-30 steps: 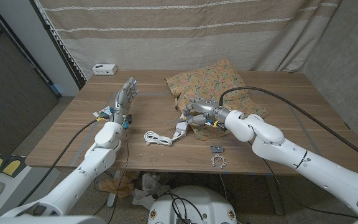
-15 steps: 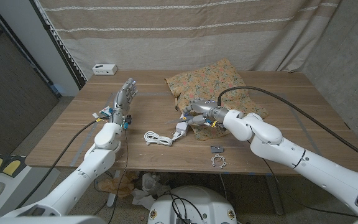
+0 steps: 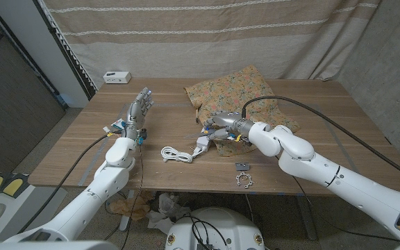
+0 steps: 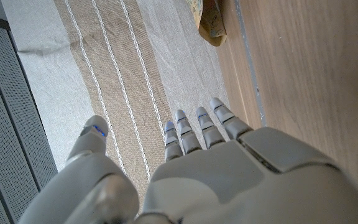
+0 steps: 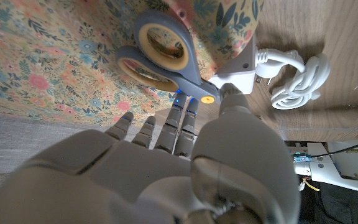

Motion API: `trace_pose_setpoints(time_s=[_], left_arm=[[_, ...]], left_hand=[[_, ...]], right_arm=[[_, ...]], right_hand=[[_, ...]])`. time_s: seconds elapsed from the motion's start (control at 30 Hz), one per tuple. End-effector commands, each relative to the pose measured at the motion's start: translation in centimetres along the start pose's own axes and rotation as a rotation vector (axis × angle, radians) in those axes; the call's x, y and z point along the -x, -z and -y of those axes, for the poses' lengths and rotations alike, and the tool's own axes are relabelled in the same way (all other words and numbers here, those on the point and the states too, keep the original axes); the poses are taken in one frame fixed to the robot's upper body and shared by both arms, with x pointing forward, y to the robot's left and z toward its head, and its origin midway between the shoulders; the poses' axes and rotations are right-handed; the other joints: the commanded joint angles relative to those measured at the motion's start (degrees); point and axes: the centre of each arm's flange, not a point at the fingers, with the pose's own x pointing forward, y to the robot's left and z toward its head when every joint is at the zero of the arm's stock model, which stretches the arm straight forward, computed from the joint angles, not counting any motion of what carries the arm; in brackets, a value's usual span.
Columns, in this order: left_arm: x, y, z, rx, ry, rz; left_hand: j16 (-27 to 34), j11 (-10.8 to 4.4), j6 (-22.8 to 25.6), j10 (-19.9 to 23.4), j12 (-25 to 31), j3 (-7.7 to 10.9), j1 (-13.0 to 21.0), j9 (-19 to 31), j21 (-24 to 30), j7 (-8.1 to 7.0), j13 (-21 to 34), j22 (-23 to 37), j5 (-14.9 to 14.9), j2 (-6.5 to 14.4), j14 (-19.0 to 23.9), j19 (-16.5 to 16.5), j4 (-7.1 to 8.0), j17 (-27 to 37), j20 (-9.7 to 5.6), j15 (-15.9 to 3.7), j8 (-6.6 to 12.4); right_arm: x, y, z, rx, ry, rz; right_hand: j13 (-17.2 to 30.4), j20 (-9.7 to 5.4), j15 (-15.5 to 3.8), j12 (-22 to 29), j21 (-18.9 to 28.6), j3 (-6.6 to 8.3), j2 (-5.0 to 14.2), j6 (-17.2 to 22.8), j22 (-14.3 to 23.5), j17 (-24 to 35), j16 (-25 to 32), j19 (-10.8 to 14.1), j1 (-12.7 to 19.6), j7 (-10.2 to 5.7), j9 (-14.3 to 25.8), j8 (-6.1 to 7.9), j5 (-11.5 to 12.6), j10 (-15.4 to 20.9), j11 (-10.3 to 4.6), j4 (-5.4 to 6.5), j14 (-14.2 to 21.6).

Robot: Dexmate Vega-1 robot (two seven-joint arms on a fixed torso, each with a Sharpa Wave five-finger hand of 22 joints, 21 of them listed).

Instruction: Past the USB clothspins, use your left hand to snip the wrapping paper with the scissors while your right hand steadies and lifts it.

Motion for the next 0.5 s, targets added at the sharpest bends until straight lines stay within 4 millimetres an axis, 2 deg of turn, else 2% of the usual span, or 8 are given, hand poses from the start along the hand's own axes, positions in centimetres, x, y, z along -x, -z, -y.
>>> trace_pose_setpoints(time_s=[0.03, 0.3, 0.5], left_arm=[[0.10, 0.26, 0.08, 0.003, 0.001, -0.001], [0.32, 0.21, 0.09, 0.008, -0.001, -0.001], [0.42, 0.21, 0.06, 0.010, -0.002, -0.002]], left_hand=[[-0.1, -0.16, 0.5, 0.5, 0.0, -0.20, 0.2, 0.3, -0.1, 0.14, 0.3, 0.1, 0.2, 0.3, 0.1, 0.4, -0.13, 0.1, -2.56, -6.57, 0.31], [-0.1, 0.09, 0.8, 1.0, 0.2, -0.29, 0.1, 0.2, -0.3, 0.13, 0.3, 0.1, 0.2, 0.3, 0.2, 0.5, -0.12, 0.1, -2.54, -6.47, 0.36], [0.0, 0.08, 1.0, 1.2, 0.2, -0.34, 0.1, 0.2, -0.4, 0.18, 0.3, 0.1, 0.2, 0.3, 0.3, 0.6, -0.11, 0.1, -2.51, -6.41, 0.41]], right_arm=[[-0.16, -0.38, -0.24, 0.004, 0.011, 0.019], [-0.31, -0.72, -0.49, 0.011, 0.013, 0.028], [-0.42, -0.89, -0.59, 0.022, 0.017, 0.029]], right_hand=[[0.2, 0.36, -0.45, 0.5, 0.2, -0.18, -0.92, 0.4, 0.3, 0.3, 0.3, 0.1, -0.4, -0.04, 0.3, 0.34, -0.3, 0.7, 0.08, 0.08, 0.6], [0.5, 0.33, -0.65, 0.6, 0.2, -0.48, -1.39, 0.5, 0.3, 0.3, 0.3, 0.2, -0.8, -0.18, 0.6, 0.50, -0.5, 0.9, -0.45, 0.27, 0.8], [0.8, 0.38, -0.93, 0.9, 0.2, 0.08, -0.69, 1.5, 0.3, 0.3, 0.5, 0.4, -0.1, -1.03, 1.0, 1.05, -0.6, 1.3, -0.99, 0.09, 1.3]])
